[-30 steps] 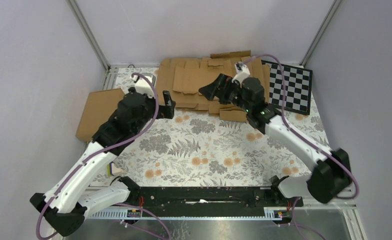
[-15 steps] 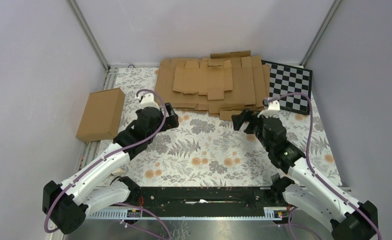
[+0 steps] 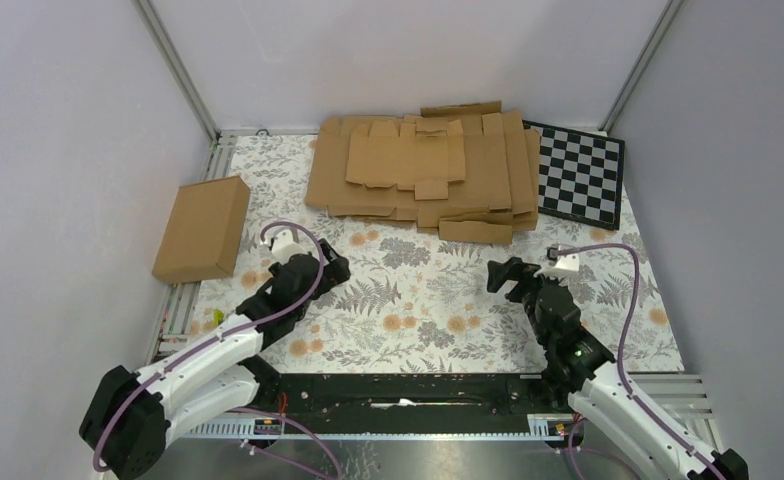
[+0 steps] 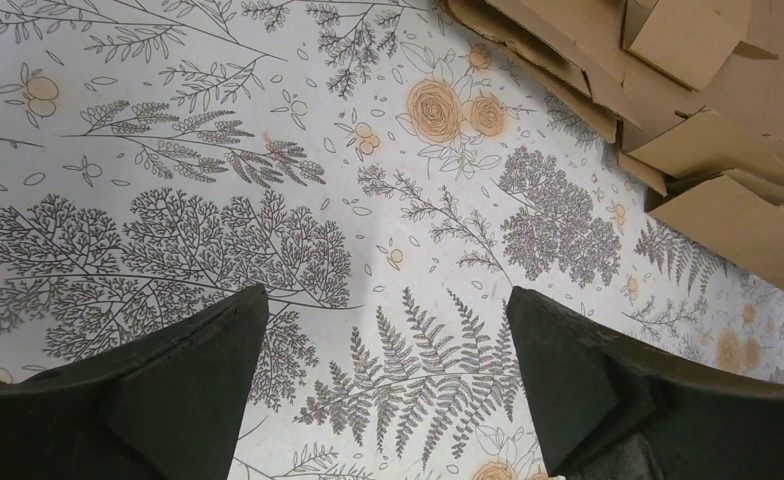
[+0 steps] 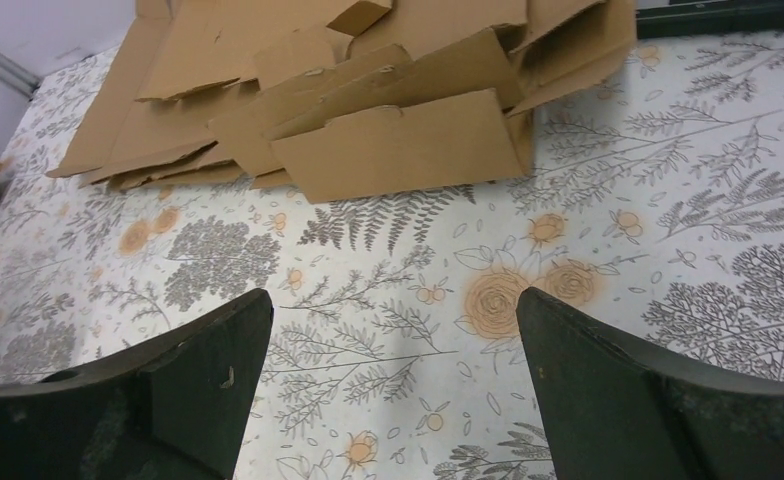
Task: Fold the paper box
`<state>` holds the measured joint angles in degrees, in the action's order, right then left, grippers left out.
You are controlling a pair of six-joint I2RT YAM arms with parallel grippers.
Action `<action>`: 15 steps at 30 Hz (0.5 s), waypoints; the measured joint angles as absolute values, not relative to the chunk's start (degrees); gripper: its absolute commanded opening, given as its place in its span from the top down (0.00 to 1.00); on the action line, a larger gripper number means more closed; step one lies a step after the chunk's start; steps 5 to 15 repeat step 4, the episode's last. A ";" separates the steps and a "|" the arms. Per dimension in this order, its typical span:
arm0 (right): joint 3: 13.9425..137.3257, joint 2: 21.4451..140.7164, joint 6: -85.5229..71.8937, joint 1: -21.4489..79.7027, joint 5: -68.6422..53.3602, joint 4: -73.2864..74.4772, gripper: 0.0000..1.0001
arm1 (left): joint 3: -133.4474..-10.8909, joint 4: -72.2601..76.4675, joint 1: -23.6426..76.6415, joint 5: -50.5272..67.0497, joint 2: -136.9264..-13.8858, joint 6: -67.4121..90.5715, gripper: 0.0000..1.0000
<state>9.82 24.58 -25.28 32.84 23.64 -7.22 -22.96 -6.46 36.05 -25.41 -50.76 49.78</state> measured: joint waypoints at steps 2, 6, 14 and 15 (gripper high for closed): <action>8.12 22.70 -25.28 32.84 24.62 -7.29 0.00 | -21.67 -4.38 36.05 -25.56 -50.98 50.24 0.01; 6.81 21.23 -25.28 32.84 25.02 -7.22 0.00 | -20.64 -2.42 36.05 -25.61 -51.11 50.26 0.01; 6.81 21.23 -25.28 32.84 25.02 -7.22 0.00 | -20.64 -2.42 36.05 -25.61 -51.11 50.26 0.01; 6.81 21.23 -25.28 32.84 25.02 -7.22 0.00 | -20.64 -2.42 36.05 -25.61 -51.11 50.26 0.01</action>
